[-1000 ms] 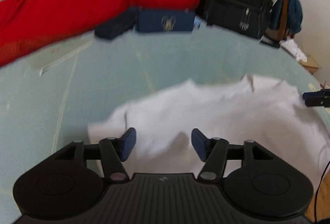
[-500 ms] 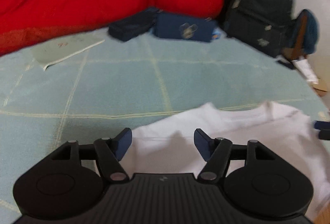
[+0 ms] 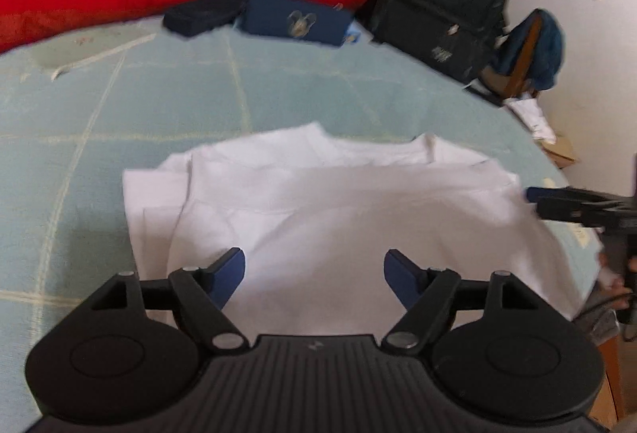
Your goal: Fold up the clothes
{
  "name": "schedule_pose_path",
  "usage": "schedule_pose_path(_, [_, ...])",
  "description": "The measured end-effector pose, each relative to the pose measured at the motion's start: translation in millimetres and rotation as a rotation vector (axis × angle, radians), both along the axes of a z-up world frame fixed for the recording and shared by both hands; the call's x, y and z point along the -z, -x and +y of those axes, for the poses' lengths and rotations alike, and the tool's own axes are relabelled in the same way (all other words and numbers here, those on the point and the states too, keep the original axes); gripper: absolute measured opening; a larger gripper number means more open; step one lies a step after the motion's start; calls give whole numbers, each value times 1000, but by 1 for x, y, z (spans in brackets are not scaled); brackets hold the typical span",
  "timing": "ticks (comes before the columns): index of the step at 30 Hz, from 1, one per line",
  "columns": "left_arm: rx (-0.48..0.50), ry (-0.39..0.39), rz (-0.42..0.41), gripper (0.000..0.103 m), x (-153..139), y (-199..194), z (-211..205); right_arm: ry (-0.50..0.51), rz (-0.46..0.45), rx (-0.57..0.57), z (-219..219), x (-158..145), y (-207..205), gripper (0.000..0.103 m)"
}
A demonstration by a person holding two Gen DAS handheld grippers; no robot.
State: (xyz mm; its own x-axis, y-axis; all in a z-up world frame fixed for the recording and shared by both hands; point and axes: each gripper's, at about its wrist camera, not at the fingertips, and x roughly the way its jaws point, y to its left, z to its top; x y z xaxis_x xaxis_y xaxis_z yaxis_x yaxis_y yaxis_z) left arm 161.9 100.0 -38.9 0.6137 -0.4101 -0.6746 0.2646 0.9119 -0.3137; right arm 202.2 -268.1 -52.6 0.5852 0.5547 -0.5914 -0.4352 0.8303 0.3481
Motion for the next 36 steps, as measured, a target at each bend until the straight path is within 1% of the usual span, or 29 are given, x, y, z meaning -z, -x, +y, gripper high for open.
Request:
schedule_pose_path(1, [3, 18, 7, 82, 2, 4, 3, -1, 4, -2, 1, 0, 1, 94])
schedule_pose_path(4, [-16, 27, 83, 82, 23, 10, 9, -2, 13, -7, 6, 1, 3, 94])
schedule_pose_path(5, [-9, 31, 89, 82, 27, 15, 12, -4, 16, -9, 8, 1, 3, 94])
schedule_pose_path(7, [-15, 26, 76, 82, 24, 26, 16, -8, 21, -13, 12, 0, 4, 96])
schedule_pose_path(10, [-33, 35, 47, 82, 6, 38, 24, -24, 10, -32, 16, -5, 9, 99])
schedule_pose_path(13, [-80, 69, 24, 85, -5, 42, 43, -47, 5, -55, 22, -9, 12, 101])
schedule_pose_path(14, [-106, 93, 35, 85, -4, 40, 51, -56, 7, -64, 24, -9, 13, 102])
schedule_pose_path(16, [-163, 144, 67, 85, 0, 37, 69, -71, 19, -80, 29, -9, 14, 102])
schedule_pose_path(18, [-208, 199, 126, 85, 11, 32, 84, -82, 33, -94, 34, -8, 14, 102])
schedule_pose_path(21, [-225, 306, 227, 85, 31, 24, 99, -83, 47, -110, 41, -8, 15, 102])
schedule_pose_path(23, [-229, 371, 272, 85, 42, 18, 105, -81, 50, -114, 45, -7, 15, 102])
schedule_pose_path(30, [-185, 419, 291, 85, 55, -25, 110, -86, 75, -108, 50, -2, 7, 102])
schedule_pose_path(36, [-136, 447, 275, 85, 63, -60, 103, -89, 96, -85, 51, 2, 0, 103])
